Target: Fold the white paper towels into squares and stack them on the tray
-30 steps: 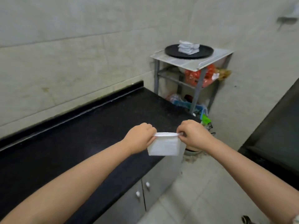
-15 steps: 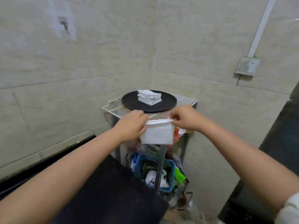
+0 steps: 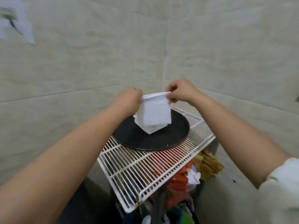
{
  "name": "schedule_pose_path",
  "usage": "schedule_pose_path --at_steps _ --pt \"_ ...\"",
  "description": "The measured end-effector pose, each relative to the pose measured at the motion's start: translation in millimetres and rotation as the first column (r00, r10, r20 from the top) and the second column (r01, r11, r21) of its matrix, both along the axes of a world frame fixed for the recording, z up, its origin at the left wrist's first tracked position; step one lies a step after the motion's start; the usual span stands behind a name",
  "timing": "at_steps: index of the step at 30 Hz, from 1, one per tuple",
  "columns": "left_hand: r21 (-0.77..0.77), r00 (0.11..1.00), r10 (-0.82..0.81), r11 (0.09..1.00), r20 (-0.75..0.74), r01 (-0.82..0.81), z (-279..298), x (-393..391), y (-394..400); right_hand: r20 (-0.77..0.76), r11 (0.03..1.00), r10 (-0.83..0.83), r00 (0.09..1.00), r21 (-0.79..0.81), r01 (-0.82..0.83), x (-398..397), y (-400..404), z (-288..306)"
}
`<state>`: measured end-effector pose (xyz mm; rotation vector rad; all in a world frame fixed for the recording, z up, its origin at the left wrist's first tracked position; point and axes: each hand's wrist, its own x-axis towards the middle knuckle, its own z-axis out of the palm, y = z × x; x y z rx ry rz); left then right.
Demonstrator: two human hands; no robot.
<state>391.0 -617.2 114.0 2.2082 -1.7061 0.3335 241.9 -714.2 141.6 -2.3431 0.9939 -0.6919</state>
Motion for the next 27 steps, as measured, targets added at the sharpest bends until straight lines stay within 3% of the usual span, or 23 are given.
schedule_pose_path --at_steps 8,15,22,27 --pt "-0.156 0.934 0.315 0.927 -0.170 -0.341 -5 4 -94 0.033 0.965 0.217 0.976 -0.156 -0.210 53 -132 -23" --pt "0.105 0.908 0.366 0.930 -0.204 -0.351 -74 -21 -89 -0.279 0.863 0.442 0.853 -0.126 -0.489 46 -157 -103" --pt "0.070 0.893 0.415 0.910 -0.172 -0.409 -80 -37 -86 -0.257 0.830 0.497 0.829 -0.138 -0.541 31 -159 -111" --pt "0.204 0.889 0.454 0.877 -0.055 -0.435 -90 -44 -88 -0.395 0.794 0.530 0.751 -0.081 -0.603 22 -157 -117"
